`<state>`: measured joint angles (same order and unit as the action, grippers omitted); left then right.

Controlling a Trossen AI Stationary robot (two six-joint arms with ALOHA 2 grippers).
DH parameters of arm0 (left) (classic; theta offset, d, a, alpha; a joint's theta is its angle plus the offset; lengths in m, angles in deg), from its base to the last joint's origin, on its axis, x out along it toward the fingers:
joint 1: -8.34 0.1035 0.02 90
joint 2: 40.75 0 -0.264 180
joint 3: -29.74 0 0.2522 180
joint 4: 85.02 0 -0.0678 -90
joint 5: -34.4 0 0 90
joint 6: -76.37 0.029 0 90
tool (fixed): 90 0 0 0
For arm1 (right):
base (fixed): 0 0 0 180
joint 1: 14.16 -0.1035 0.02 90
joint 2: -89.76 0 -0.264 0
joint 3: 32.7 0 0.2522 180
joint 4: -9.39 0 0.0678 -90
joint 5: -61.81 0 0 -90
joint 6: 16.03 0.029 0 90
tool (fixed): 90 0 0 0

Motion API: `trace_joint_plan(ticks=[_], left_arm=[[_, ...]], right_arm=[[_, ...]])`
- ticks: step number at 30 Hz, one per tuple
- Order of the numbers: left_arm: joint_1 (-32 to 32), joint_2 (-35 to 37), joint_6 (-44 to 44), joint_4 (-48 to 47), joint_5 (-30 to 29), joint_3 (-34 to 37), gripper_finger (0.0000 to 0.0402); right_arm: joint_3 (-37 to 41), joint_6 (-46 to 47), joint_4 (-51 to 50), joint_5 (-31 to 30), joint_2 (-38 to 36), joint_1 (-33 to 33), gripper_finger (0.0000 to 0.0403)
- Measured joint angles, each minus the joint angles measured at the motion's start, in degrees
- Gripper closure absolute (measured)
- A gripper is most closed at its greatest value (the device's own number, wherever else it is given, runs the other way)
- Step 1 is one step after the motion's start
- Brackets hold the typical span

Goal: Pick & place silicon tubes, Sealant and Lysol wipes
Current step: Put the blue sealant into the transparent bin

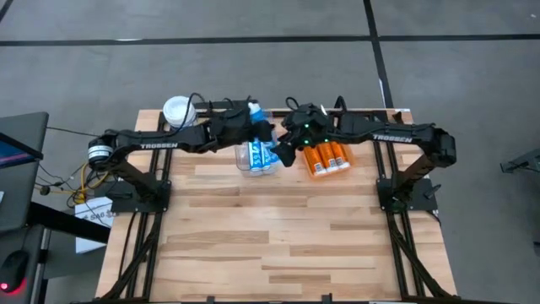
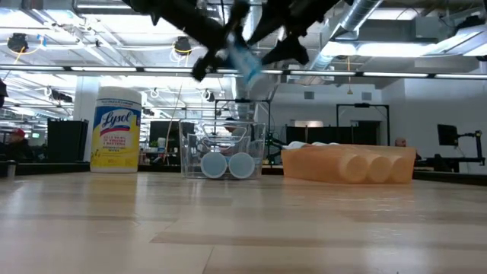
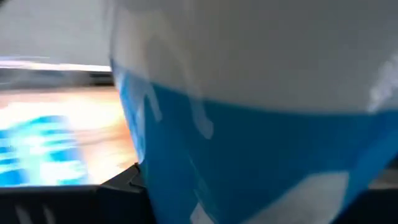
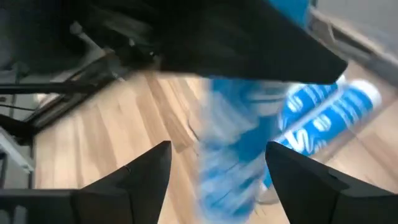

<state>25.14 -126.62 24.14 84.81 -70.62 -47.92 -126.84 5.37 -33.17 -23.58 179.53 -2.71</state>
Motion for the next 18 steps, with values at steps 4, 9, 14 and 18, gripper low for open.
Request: trace_joint_plan(ticks=[4, 9, 14, 18], left_arm=[[1.4, 0.26, -2.16, -8.85, -6.36, 0.17, 0.0209], [3.34, 0.51, -5.05, -14.69, -7.59, 0.15, 0.0209], [5.72, 0.51, -5.69, -16.31, -9.2, 0.04, 0.0209], [8.09, -0.96, -6.37, -17.8, -8.44, 0.02, 0.0209]], right_arm=[[-0.06, -2.3, -5.62, -1.7, -0.89, 0.39, 0.0147], [-0.02, -3.78, -10.25, -6.11, -1.31, 1.09, 0.0145], [-0.02, -4.1, -12.66, -6.37, -1.35, 0.9, 0.0144], [-0.02, -4.07, -12.8, -6.53, -1.35, -0.01, 0.0144]])
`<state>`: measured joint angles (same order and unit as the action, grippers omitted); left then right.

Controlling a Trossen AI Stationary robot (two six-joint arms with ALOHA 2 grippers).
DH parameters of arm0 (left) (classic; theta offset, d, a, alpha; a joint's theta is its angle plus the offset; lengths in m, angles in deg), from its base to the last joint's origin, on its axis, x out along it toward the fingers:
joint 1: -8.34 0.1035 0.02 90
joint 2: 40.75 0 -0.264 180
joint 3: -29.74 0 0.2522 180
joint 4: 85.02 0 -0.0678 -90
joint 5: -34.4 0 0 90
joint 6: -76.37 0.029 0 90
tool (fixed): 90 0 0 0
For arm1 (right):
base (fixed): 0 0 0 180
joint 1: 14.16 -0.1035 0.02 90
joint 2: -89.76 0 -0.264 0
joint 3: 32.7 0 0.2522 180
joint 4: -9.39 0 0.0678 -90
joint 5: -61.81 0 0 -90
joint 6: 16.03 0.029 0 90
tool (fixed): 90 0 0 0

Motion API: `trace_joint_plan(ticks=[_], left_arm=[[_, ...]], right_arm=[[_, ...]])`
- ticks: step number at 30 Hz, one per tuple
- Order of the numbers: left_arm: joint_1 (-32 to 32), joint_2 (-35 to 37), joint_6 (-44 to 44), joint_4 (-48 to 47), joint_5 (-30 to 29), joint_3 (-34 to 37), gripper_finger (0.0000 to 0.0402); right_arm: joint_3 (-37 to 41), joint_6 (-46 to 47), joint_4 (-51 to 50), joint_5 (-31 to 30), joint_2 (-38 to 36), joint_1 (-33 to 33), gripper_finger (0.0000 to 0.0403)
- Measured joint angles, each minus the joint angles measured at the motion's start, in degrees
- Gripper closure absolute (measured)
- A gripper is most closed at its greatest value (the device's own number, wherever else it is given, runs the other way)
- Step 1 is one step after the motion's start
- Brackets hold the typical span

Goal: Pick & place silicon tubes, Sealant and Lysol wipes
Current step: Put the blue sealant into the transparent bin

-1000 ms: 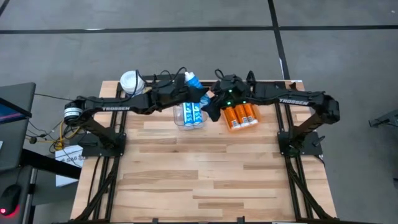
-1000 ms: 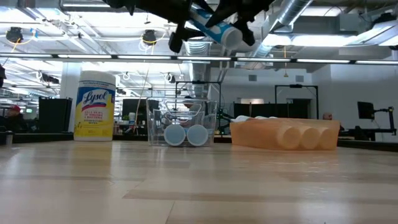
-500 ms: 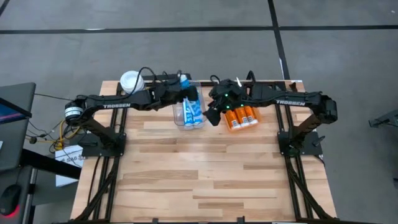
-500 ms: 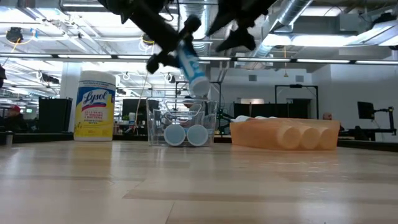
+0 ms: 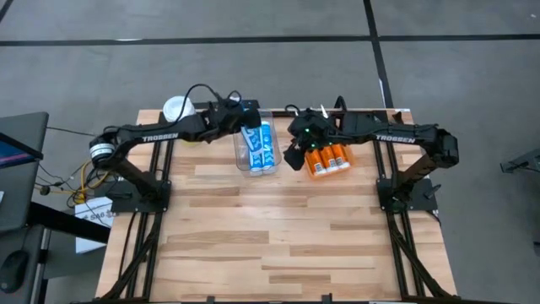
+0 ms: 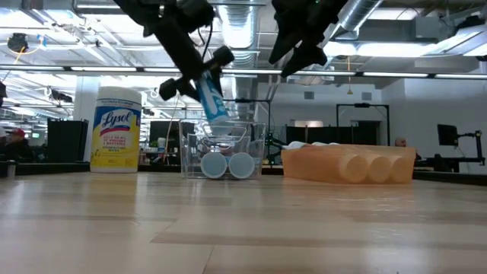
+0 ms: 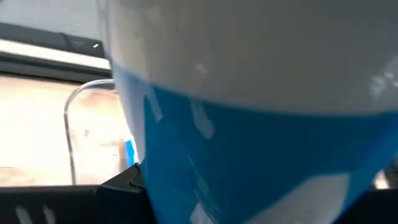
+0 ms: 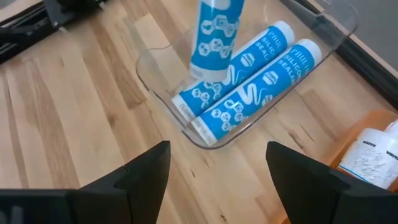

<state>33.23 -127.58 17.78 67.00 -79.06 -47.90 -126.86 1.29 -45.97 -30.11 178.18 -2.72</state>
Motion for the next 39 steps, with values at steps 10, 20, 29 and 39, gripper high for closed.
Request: trace_joint_plan(ticks=[10, 20, 29, 39], left_arm=[[3.16, -9.22, 0.2, -7.04, 4.69, -9.09, 0.0209], [4.35, -16.41, 0.68, -27.93, 7.33, -22.95, 0.0209], [5.95, -19.83, -2.43, -30.53, 13.6, -23.21, 0.0209], [8.42, -22.18, -4.92, -32.84, 18.6, -23.16, 0.0209]], right_arm=[[0.04, -3.22, -1.27, -10.02, 0.0, -4.33, 0.0143], [0.32, -20.86, 0.07, -14.76, -4.37, -5.21, 0.0143], [15.85, -28.3, 14.93, -5.81, -19.4, -1.2, 0.0143], [31.46, -24.87, 24.6, -3.97, -33.19, 2.29, 0.0143]])
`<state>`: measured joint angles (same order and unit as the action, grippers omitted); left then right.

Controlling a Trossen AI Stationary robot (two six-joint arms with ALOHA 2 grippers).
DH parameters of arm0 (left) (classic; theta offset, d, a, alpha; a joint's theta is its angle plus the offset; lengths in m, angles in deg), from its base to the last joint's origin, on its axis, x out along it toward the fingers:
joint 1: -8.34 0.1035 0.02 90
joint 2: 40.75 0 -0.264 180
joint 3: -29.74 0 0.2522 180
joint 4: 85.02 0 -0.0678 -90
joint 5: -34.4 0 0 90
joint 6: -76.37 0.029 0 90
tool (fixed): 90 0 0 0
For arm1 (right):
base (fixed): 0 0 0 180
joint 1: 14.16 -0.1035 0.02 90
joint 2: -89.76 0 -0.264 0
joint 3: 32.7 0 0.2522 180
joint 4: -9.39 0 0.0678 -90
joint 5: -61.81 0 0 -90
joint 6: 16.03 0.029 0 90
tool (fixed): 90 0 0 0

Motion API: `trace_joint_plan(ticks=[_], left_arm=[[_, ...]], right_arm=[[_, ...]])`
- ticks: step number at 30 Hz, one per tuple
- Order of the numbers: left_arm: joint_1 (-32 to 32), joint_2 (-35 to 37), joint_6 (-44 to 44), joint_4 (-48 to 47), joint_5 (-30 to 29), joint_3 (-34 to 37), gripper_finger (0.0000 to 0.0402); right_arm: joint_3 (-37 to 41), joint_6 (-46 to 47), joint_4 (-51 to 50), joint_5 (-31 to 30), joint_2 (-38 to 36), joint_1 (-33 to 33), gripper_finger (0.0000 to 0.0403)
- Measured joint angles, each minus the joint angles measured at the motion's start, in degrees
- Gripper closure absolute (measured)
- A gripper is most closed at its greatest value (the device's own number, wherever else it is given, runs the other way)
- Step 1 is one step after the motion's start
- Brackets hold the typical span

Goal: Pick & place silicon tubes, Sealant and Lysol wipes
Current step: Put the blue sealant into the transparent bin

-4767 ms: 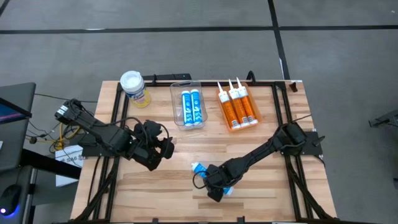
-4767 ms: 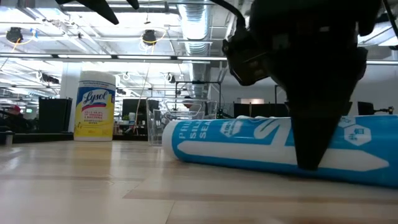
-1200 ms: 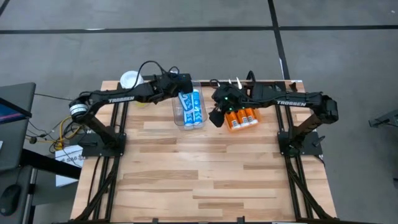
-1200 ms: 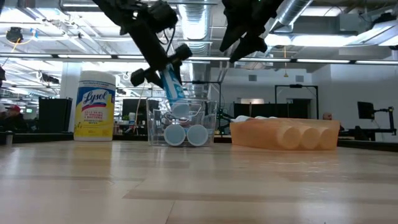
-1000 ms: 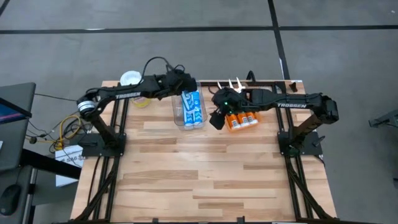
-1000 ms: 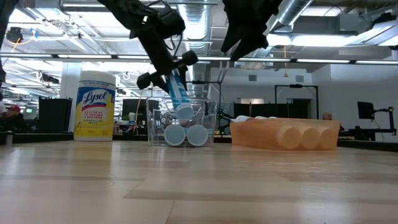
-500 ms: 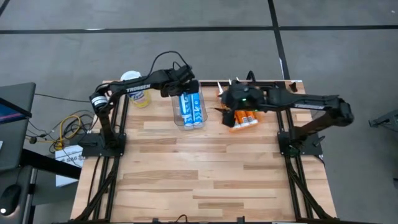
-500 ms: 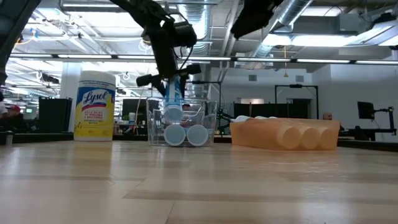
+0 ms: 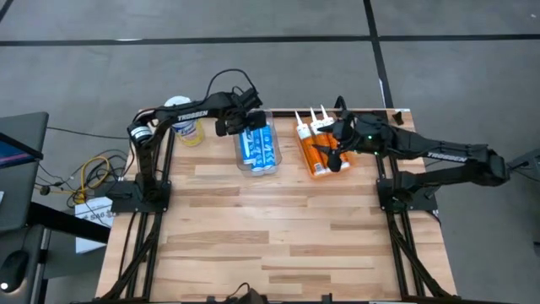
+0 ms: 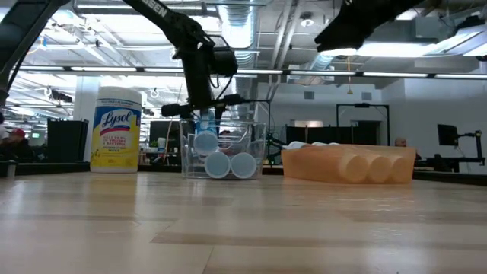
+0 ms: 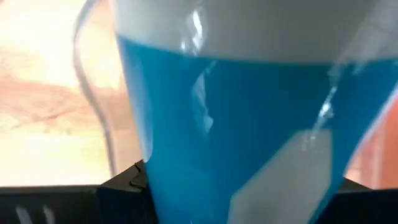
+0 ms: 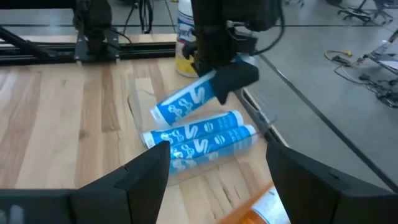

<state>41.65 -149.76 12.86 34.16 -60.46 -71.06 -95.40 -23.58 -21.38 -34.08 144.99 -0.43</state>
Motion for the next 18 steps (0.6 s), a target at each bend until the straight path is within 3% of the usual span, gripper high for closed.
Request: trace_joint_plan(ticks=[7, 13, 18], left_arm=[[0.41, -3.97, -0.47, -0.93, 3.37, 0.03, 0.0209], [0.41, -4.55, -0.66, 0.6, 4.2, 0.01, 0.0162], [0.43, -3.98, -0.08, 1.56, 5.31, -0.42, 0.0145]], right_arm=[[1.04, 0.02, -0.04, -0.03, -2.02, 0.05, 0.0143], [1.04, -0.02, -0.03, -0.04, -1.96, 0.07, 0.0143], [1.04, 0.02, -0.03, -0.01, -1.9, 0.03, 0.0143]])
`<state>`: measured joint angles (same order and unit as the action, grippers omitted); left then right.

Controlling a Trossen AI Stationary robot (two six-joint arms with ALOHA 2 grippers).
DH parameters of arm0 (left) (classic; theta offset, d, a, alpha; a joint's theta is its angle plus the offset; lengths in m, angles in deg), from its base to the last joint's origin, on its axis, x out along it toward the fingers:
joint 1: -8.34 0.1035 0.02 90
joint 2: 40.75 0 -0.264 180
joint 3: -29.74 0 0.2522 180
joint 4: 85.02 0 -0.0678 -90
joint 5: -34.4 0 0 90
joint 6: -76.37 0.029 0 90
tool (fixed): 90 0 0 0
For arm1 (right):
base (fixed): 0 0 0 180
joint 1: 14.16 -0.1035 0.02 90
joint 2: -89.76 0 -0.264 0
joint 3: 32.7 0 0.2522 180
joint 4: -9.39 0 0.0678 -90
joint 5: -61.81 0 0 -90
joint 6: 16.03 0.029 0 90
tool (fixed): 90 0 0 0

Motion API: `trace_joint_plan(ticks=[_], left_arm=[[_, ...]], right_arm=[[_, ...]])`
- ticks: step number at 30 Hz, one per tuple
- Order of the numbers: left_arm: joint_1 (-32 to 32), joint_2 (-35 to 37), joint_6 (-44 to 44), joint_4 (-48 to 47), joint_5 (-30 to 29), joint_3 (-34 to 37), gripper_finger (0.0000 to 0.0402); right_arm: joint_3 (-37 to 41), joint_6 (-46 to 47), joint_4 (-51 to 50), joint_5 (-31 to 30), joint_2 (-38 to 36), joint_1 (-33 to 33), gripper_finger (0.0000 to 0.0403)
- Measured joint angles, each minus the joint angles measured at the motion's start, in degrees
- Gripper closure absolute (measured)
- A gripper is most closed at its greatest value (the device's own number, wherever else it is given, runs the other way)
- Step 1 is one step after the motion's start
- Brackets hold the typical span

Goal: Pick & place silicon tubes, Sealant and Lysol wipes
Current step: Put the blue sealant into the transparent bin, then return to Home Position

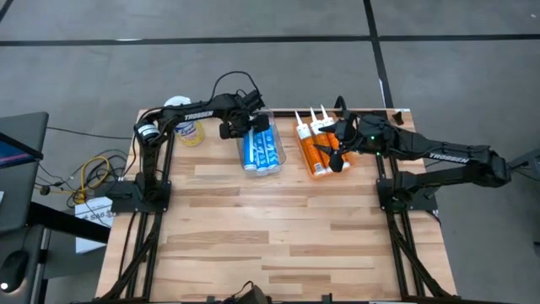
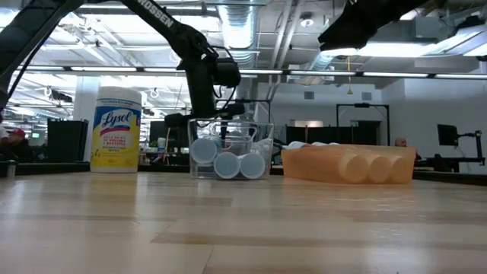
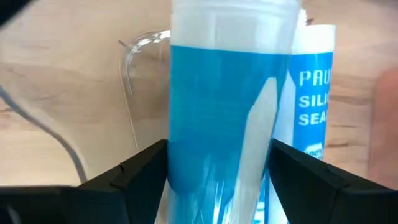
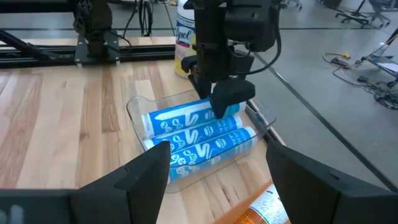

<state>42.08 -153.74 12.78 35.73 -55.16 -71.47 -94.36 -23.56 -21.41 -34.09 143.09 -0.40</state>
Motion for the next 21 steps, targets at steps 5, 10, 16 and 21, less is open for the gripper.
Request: trace_joint_plan(ticks=[5, 10, 16, 21], left_arm=[[0.0, 0.25, 2.85, -3.5, 1.18, -4.65, 0.0142], [-0.55, 2.56, 5.52, -14.53, -3.77, -13.25, 0.0141], [-7.25, 8.39, 9.7, -25.53, -18.45, -21.24, 0.014], [-16.5, 14.43, 14.63, -26.97, -30.33, -18.89, 0.014]], right_arm=[[0.0, 0.03, 0.0, 0.01, -0.02, -0.25, 0.0143], [-0.01, 0.47, 0.0, 0.08, -0.03, -0.23, 0.0143], [-0.02, 0.3, -0.27, -0.1, -2.24, -0.05, 0.0143], [-0.04, 0.17, -1.92, -8.42, -6.88, 1.02, 0.0143]])
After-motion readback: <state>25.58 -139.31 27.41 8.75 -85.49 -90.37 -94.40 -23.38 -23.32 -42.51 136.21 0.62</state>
